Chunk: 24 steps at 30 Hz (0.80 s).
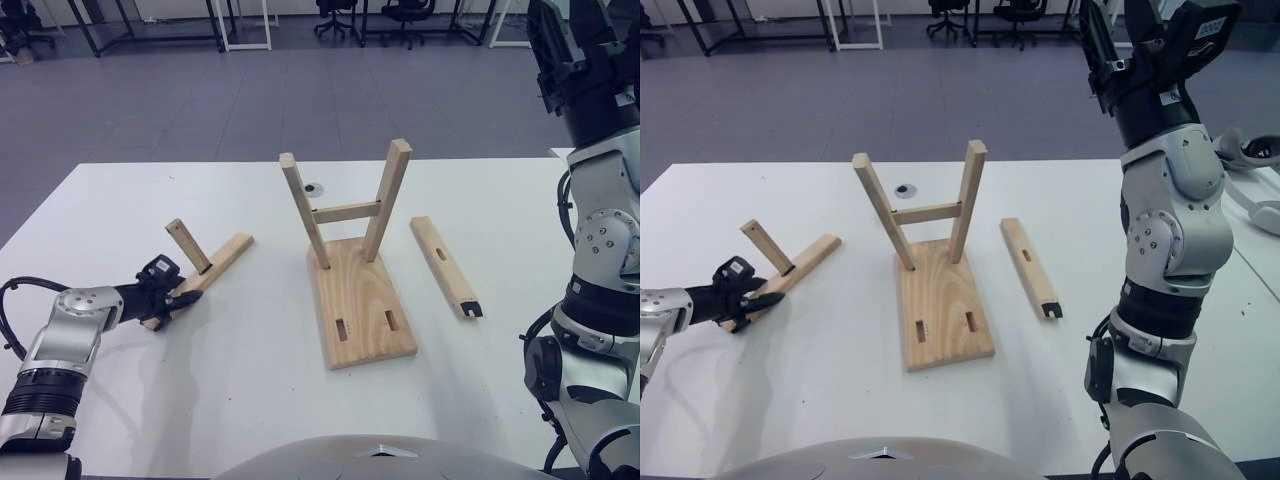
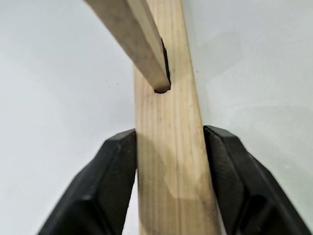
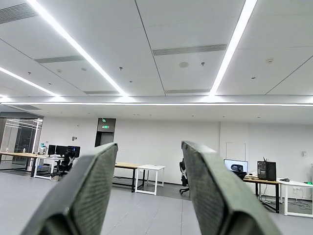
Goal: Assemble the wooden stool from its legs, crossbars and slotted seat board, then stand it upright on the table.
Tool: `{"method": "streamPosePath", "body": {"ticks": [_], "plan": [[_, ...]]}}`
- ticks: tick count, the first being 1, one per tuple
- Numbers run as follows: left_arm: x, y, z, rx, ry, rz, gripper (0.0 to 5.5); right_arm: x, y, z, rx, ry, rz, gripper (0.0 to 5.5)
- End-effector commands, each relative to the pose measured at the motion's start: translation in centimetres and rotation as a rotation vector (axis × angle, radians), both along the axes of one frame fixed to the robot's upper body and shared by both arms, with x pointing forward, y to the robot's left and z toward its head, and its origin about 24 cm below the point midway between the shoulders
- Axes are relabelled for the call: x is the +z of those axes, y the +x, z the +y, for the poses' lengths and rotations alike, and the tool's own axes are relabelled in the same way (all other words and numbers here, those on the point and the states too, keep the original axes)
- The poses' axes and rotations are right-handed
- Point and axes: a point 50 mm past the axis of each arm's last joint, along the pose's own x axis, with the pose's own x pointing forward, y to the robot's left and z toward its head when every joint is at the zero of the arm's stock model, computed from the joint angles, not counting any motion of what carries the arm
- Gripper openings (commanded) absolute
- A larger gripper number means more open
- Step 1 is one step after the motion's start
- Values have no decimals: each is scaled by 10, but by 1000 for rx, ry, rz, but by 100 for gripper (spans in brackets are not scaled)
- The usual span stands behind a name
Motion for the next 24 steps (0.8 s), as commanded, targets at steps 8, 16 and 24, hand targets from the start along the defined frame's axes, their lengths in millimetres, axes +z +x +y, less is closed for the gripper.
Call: {"method": "streamPosePath", "body": {"ticks": [8,16,24], "plan": [[197,56,-62,-189,-675,-610,201,-1,5,26,351,195,164,266],[237,40,-151,-592,-1130,-451,201,7,-9,68,1072,428,339,395],[218,25,-177,-696,-1163,-215,201,9,-18,67,1219,434,367,436]]}}
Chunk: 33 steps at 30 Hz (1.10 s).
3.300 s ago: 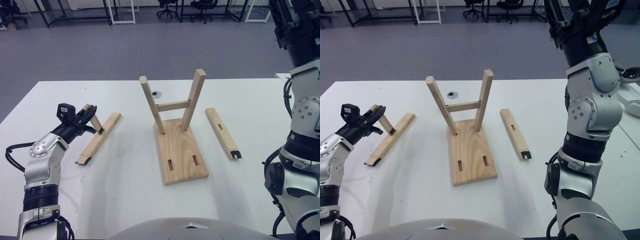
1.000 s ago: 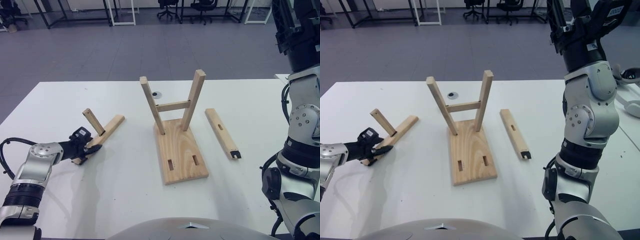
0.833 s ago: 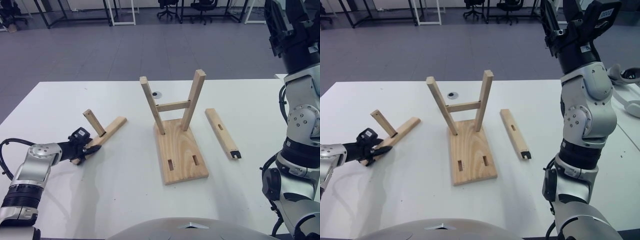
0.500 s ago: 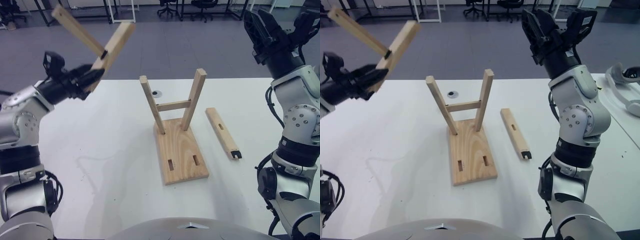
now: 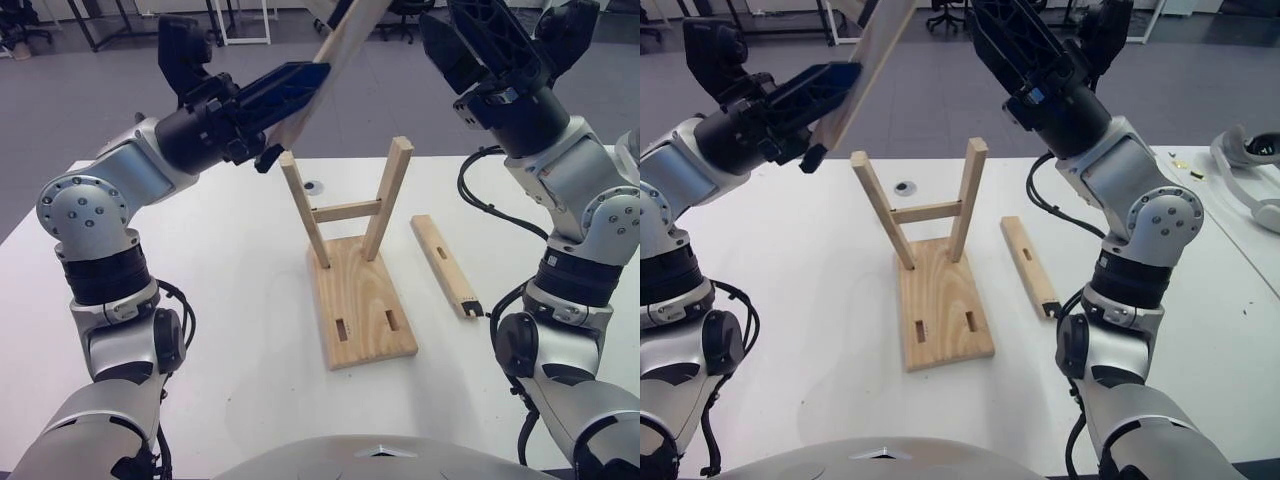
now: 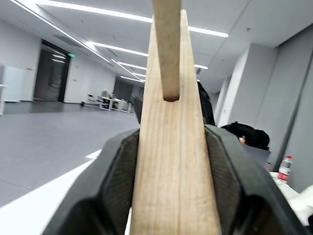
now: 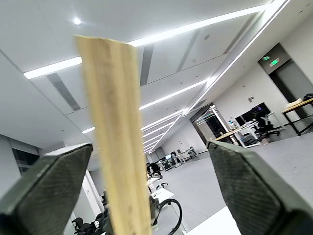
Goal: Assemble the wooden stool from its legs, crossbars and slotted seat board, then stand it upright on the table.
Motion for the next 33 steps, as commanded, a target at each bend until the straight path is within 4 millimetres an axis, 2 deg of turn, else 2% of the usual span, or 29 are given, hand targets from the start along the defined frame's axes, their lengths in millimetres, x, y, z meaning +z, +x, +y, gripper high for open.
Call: {"method": "streamPosePath", "body": {"ticks": [1,2,5,15,20,21,25,28,33], "plan": [[-11,-3,-6,-38,56,51,201,8,-12,2,84,4,-54,436],[-12,-4,-7,-43,62,55,201,9,-14,3,103,10,-67,436],[-17,-4,-10,-43,77,71,201,9,-19,2,141,12,-84,382],[-20,-6,-11,-56,100,82,201,7,-15,-1,126,23,-69,216],[-25,-3,-4,26,131,78,201,3,-15,-1,103,-47,-79,207],[-28,-3,-3,31,137,88,237,3,-15,-1,100,-62,-85,207],[-47,-9,7,56,196,122,299,-1,-15,1,86,-237,-157,207],[-77,-24,27,70,265,178,303,-11,-18,-6,122,-426,-223,207],[-129,-42,57,236,329,290,303,-38,-23,-27,165,-583,-262,207]]}}
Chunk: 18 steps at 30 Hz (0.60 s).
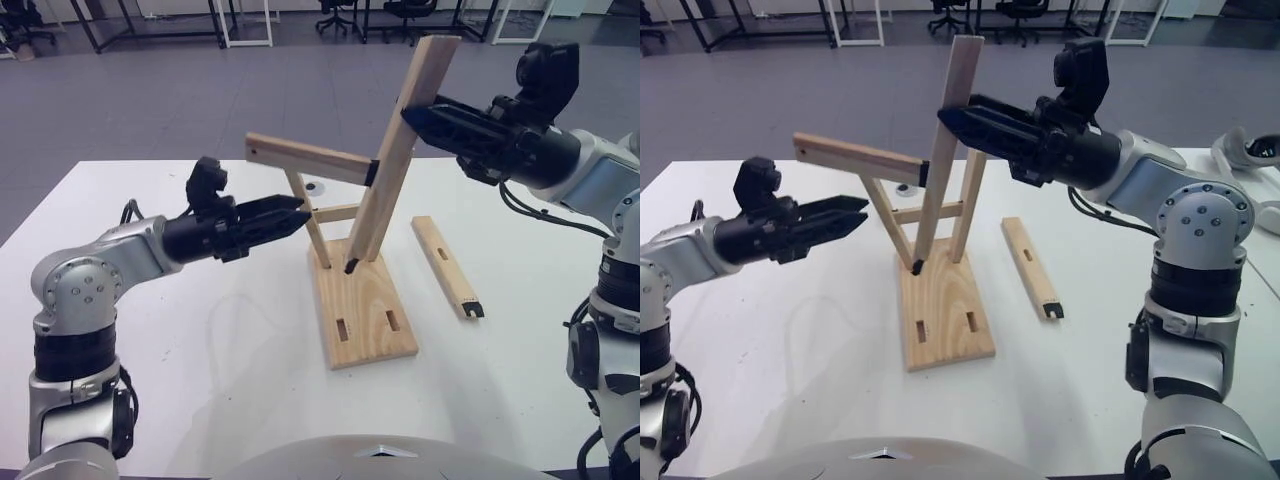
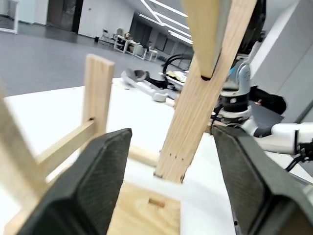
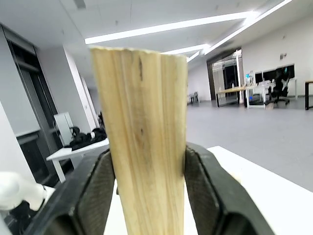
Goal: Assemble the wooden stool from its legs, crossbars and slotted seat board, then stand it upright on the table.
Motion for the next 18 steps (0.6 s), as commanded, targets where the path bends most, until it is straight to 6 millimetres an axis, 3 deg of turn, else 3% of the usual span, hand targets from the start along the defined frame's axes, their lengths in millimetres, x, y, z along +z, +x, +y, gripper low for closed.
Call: {"method": "streamPosePath", "body": {"ticks": [1,4,13,18], "plan": [[-31,-14,17,119,73,40,303,-16,-5,-14,21,-78,-29,207],[-46,-20,23,172,79,9,303,-30,-8,-22,56,-90,-65,207],[-55,-19,31,122,167,-85,303,-77,-16,-16,184,-243,-171,206],[-54,-18,32,90,177,-96,303,-84,-15,-20,184,-260,-168,206]]}}
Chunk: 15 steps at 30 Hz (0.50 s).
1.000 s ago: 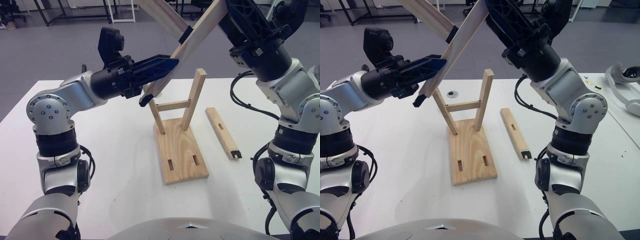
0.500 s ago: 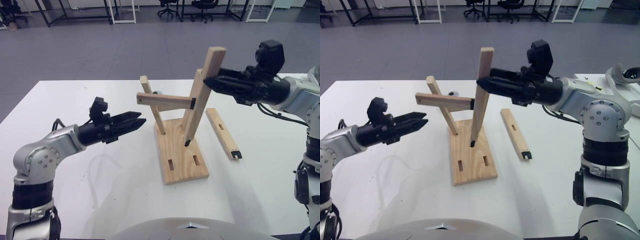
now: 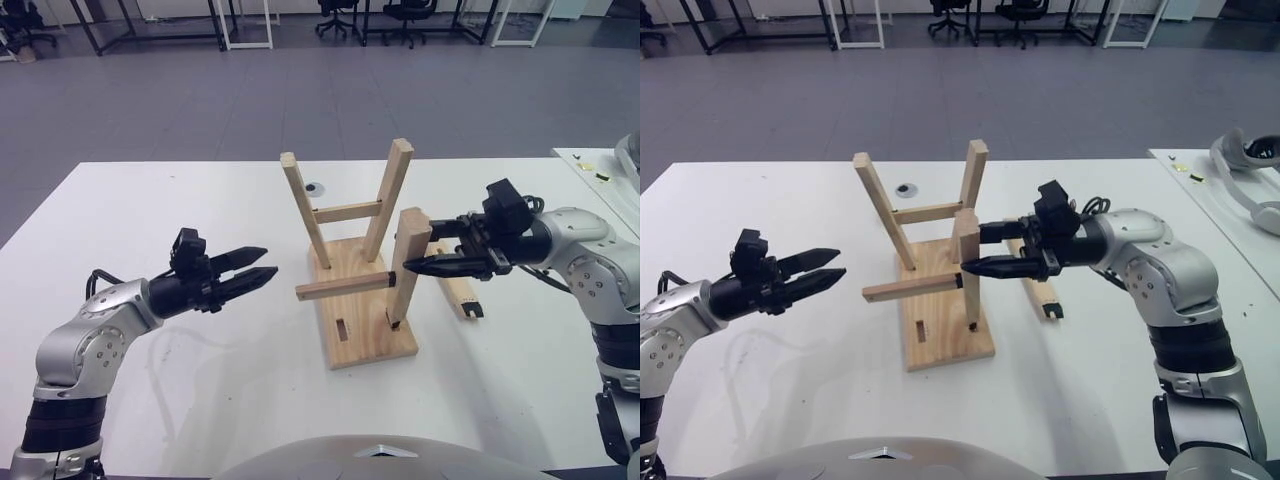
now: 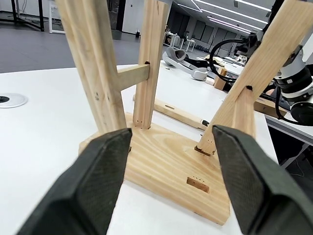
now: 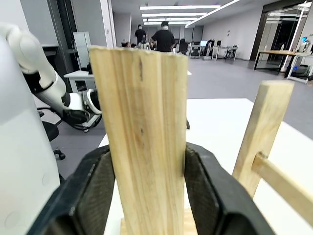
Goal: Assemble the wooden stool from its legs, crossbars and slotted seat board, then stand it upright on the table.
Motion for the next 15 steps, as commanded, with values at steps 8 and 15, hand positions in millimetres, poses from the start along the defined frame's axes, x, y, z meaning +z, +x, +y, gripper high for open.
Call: {"method": "streamPosePath", "body": {"ticks": [8,15], "plan": [[5,3,1,-44,47,-23,303,-4,0,-1,-15,17,-20,206],[7,3,0,-58,53,-21,303,-14,0,-4,-35,21,4,206]]}}
